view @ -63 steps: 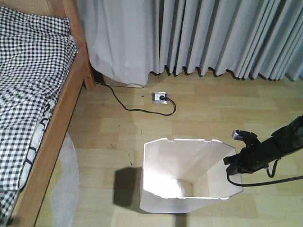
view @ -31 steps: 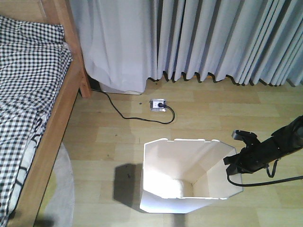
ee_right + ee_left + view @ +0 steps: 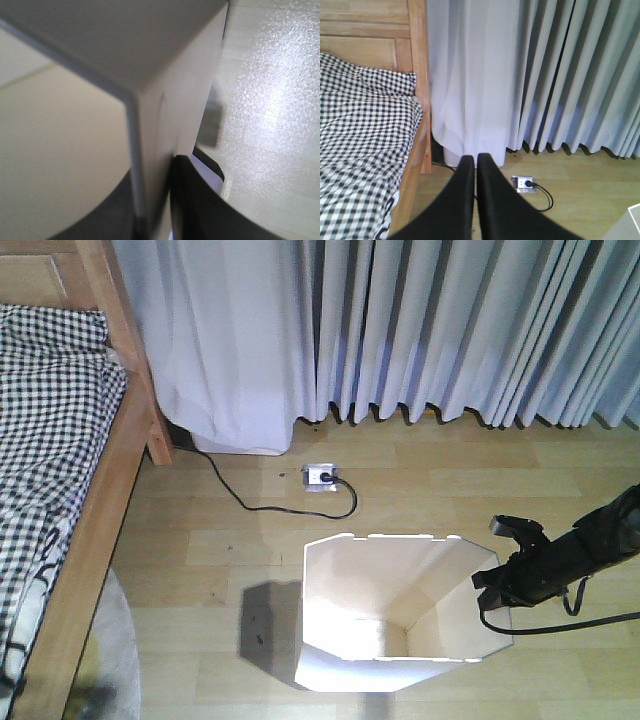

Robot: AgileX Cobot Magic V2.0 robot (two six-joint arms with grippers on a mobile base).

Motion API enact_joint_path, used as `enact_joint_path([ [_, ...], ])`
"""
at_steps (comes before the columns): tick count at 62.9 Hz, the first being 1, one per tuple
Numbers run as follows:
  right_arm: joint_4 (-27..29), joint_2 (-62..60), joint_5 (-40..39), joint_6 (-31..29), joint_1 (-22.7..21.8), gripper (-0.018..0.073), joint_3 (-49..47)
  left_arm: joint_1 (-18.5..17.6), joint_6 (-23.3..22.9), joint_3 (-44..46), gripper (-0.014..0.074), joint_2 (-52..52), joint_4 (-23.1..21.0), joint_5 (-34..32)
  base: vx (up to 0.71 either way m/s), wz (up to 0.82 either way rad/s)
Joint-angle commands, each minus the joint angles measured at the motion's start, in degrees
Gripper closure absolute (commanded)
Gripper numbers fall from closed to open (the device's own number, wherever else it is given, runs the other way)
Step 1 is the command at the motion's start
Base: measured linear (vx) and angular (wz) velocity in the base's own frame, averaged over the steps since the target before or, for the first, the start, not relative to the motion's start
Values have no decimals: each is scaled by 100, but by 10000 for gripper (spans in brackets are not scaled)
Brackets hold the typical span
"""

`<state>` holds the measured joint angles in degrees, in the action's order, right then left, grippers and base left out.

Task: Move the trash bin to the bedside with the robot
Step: 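Drive closer to the bed frame, keeping the bin gripped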

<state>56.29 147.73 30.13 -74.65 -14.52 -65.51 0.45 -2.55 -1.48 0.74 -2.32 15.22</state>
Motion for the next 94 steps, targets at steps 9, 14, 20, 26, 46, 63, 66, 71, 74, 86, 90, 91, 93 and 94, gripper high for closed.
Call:
enact_joint_path([
  [9,245,-448,1016,-67,-11,563,-62,1,-32,-107,602,81,-25,-390,16,-8],
  [14,245,-448,1016,-67,-11,563,-62,1,-32,-107,602,81,-25,-390,16,-7],
  [20,245,-448,1016,-67,-11,563,-62,1,-32,-107,602,81,-25,-390,16,-5],
  [26,245,-448,1016,-67,-11,563,-62,1,-32,-107,602,81,-25,-390,15,-2],
  [46,245,-448,1016,-67,-11,563,-62,1,-32,-107,602,81,-25,-390,15,6],
  [63,245,-448,1016,-67,-11,563,-62,1,-32,-107,602,81,-25,-390,15,6],
  [66,245,-448,1016,-67,-11,563,-62,1,-32,-107,602,81,-25,-390,14,2],
  [71,245,-448,1016,-67,-11,563,-62,1,-32,-107,602,81,-25,-390,14,1],
  [74,245,-448,1016,-67,-11,563,-62,1,-32,-107,602,81,-25,-390,14,1],
  [86,245,-448,1016,-67,-11,563,-62,1,-32,-107,602,81,-25,-390,14,1],
  [90,245,-448,1016,-67,-11,563,-62,1,-32,-107,602,81,-25,-390,13,1],
  [91,245,-448,1016,-67,-11,563,-62,1,-32,-107,602,81,-25,-390,13,1],
  [93,245,-448,1016,-67,-11,563,-62,1,-32,-107,602,81,-25,-390,12,2],
  [94,245,-448,1016,-67,-11,563,-62,1,-32,-107,602,81,-25,-390,12,3],
])
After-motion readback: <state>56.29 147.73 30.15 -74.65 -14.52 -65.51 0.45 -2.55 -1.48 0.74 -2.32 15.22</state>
